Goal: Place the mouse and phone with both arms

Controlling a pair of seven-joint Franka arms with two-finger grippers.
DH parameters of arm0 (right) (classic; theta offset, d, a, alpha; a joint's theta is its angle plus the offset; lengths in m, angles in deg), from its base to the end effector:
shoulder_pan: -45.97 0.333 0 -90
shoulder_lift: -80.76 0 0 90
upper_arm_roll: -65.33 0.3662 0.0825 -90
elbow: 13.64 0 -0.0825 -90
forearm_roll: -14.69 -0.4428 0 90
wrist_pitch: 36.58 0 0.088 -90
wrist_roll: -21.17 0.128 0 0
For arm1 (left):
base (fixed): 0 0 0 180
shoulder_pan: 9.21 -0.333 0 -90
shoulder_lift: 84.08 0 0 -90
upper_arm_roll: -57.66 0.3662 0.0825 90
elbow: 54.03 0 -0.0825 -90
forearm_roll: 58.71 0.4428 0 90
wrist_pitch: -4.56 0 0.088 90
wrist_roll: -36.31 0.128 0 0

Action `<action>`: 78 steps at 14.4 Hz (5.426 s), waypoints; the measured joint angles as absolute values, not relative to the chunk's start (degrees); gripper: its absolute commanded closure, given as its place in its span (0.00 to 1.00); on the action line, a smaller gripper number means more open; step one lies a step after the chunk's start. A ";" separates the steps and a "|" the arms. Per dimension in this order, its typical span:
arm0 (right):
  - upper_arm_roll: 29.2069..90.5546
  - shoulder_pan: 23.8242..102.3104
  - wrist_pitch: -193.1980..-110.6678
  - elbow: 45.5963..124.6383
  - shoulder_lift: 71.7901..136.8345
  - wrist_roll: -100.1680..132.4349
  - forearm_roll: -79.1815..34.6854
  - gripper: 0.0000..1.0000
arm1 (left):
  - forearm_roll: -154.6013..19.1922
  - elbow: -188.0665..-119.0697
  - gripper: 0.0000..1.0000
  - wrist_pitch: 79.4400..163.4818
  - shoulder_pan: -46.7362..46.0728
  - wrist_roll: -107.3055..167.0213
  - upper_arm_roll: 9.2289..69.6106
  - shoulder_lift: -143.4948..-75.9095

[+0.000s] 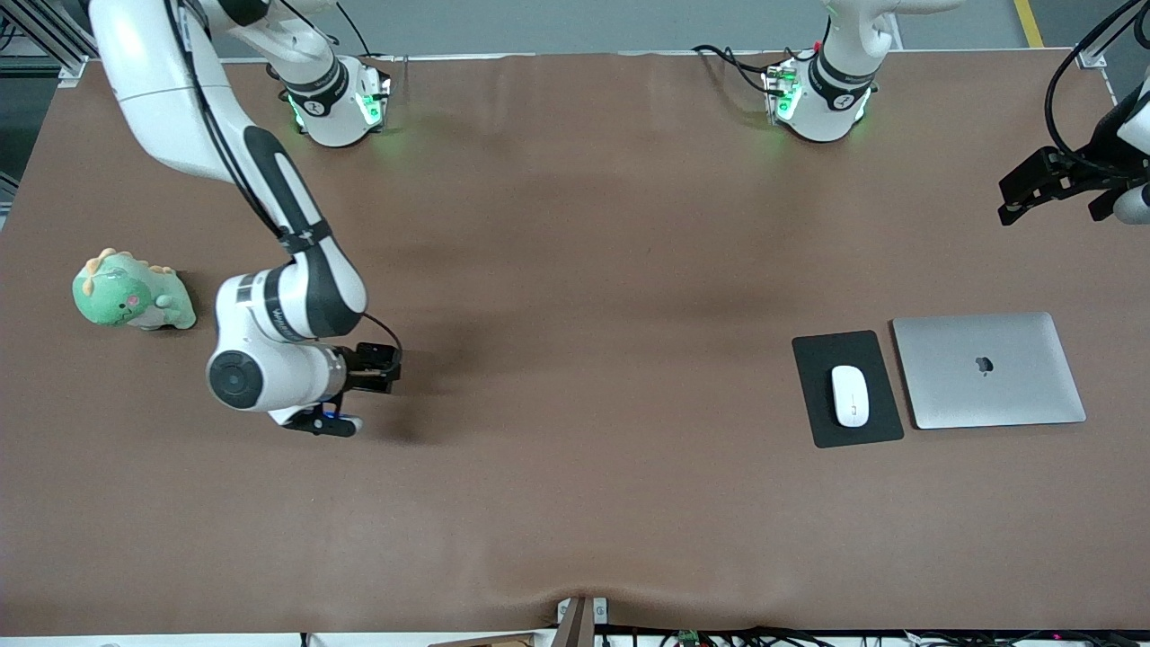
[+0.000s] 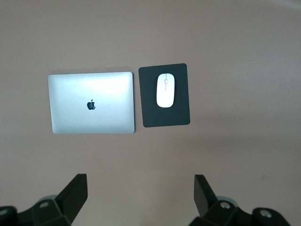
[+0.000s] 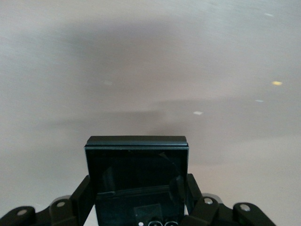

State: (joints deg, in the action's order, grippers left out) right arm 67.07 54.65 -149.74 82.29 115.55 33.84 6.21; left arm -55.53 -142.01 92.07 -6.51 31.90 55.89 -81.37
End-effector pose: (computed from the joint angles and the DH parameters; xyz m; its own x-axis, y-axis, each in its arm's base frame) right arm 0.6984 0.1391 0.2128 0.9394 -0.1046 -0.3265 -0.1307 -0.9897 -0.0587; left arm 0.5912 -0.0394 0.6972 0.9991 0.0013 0.0434 0.0036 -0.9986 -0.0536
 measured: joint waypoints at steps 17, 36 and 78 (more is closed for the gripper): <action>67.00 38.19 -166.12 106.64 107.28 14.70 13.34 1.00 | -55.53 -142.71 0.00 92.07 -6.14 31.90 55.55 -81.38; 67.27 35.85 -159.32 97.76 104.36 11.19 14.86 0.00 | -55.53 -142.72 0.00 92.09 -6.04 31.90 54.79 -81.99; 68.26 40.59 -121.25 78.70 78.70 -1.55 17.06 0.00 | -56.02 -142.51 0.00 91.13 -5.94 31.90 53.81 -82.00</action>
State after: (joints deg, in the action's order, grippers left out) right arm 68.26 40.59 -121.25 78.70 78.70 -1.55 17.06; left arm -56.02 -142.51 91.13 -5.94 31.90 53.81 -82.00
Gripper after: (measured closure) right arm 0.000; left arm 0.000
